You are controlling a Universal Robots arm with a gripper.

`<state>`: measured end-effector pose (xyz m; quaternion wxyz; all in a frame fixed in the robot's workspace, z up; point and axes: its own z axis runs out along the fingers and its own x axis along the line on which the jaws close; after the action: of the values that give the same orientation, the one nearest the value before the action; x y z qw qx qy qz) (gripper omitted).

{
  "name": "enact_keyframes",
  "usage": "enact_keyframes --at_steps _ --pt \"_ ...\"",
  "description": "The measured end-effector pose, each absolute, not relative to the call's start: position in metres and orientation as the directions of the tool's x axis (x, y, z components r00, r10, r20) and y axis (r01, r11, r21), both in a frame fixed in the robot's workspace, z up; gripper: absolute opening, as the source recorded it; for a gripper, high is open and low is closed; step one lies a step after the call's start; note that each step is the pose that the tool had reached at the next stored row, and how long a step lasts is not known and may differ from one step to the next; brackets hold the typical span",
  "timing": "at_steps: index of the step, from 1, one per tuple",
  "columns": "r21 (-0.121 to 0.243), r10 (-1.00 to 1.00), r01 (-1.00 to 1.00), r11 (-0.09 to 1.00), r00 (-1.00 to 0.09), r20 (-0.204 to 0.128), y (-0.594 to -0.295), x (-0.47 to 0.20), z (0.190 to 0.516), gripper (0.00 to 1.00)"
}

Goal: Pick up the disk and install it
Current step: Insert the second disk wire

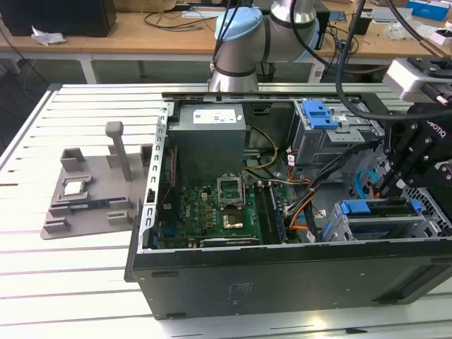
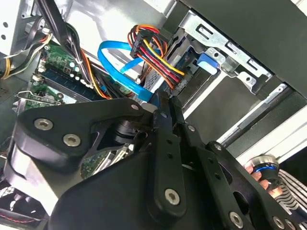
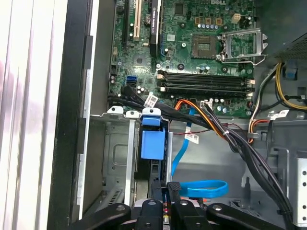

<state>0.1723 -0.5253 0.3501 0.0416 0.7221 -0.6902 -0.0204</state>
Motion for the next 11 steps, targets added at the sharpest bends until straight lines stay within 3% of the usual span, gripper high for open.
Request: enact_keyframes --at_steps 11 --pt "0.088 -0.998 -0.995 -0.049 0.052 0.029 -0.5299 0.1734 0.3427 0.16"
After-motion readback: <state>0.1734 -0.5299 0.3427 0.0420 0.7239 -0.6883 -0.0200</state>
